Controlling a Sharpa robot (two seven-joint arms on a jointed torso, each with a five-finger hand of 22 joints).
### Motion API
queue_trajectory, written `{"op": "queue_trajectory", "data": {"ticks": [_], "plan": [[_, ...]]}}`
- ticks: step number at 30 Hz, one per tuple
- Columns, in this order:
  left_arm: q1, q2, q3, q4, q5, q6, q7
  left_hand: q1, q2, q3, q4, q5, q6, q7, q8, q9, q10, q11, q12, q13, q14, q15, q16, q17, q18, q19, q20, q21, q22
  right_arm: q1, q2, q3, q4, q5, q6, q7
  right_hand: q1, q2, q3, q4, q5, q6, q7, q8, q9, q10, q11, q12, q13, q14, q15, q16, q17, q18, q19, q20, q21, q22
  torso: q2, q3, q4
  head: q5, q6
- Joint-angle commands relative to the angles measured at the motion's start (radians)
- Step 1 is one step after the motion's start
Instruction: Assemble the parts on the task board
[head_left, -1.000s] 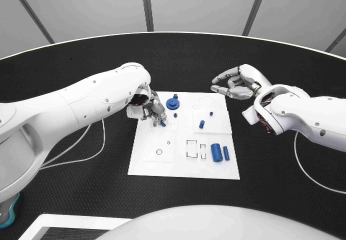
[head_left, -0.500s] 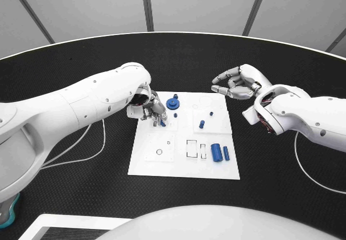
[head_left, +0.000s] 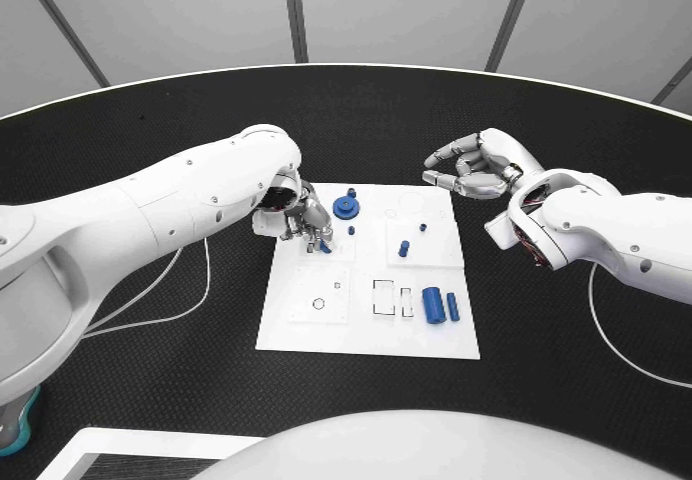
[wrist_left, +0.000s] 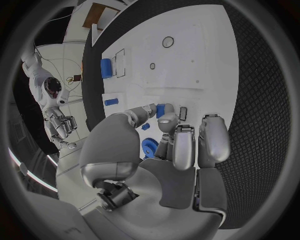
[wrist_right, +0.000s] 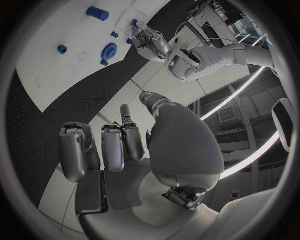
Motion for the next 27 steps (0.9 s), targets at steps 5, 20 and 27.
{"op": "queue_trajectory", "data": {"ticks": [5,20,27], "plan": [[0.000,-0.001,0.000,-0.002,0.000,0.000,-0.048,-0.018,-0.010,-0.023,0.013,-0.005,0.014,-0.003,0.004,-0.006,0.000,-0.005,0.006,0.000,0.074,-0.009,0.005,0.149,-0.003,0.003,-0.008,-0.004,0.000,0.000,0.000,0.000,0.000,0.000,0.000,0.000,-0.004,0.002,-0.002,0.006,0.004,-0.008,-0.002,0.006,0.001,-0.002,-0.005,-0.007,0.134,0.070,-0.005,-0.006,0.127,0.008,0.034,-0.008,-0.006,0.118,0.000,0.0001,-0.0003,-0.001,0.000],[-0.003,0.002,0.000,-0.004,0.000,-0.015,-0.047,-0.040,-0.016,-0.063,0.048,-0.010,0.020,-0.002,0.002,-0.017,-0.004,-0.004,0.006,-0.003,0.074,-0.009,0.005,0.148,-0.003,0.004,-0.009,-0.005,0.001,0.000,-0.001,0.000,0.000,0.000,-0.002,0.000,-0.004,0.001,-0.002,0.006,0.004,-0.009,-0.002,0.006,0.001,-0.003,-0.005,-0.008,0.133,0.069,-0.005,-0.006,0.126,0.008,0.033,-0.008,-0.007,0.116,0.001,0.0006,0.0000,-0.005,0.000],[-0.005,0.003,0.000,-0.003,0.000,-0.027,-0.046,-0.033,-0.010,-0.062,0.047,-0.008,0.020,-0.004,0.002,-0.019,-0.004,-0.005,0.007,-0.002,0.074,-0.010,0.005,0.149,-0.003,0.004,-0.009,-0.005,0.001,0.000,-0.002,0.000,0.001,0.000,-0.002,0.000,-0.004,0.001,-0.002,0.006,0.004,-0.009,-0.002,0.006,0.001,-0.003,-0.005,-0.008,0.133,0.069,-0.005,-0.006,0.126,0.008,0.033,-0.008,-0.007,0.116,0.000,0.0003,-0.0005,-0.004,0.000]]}}
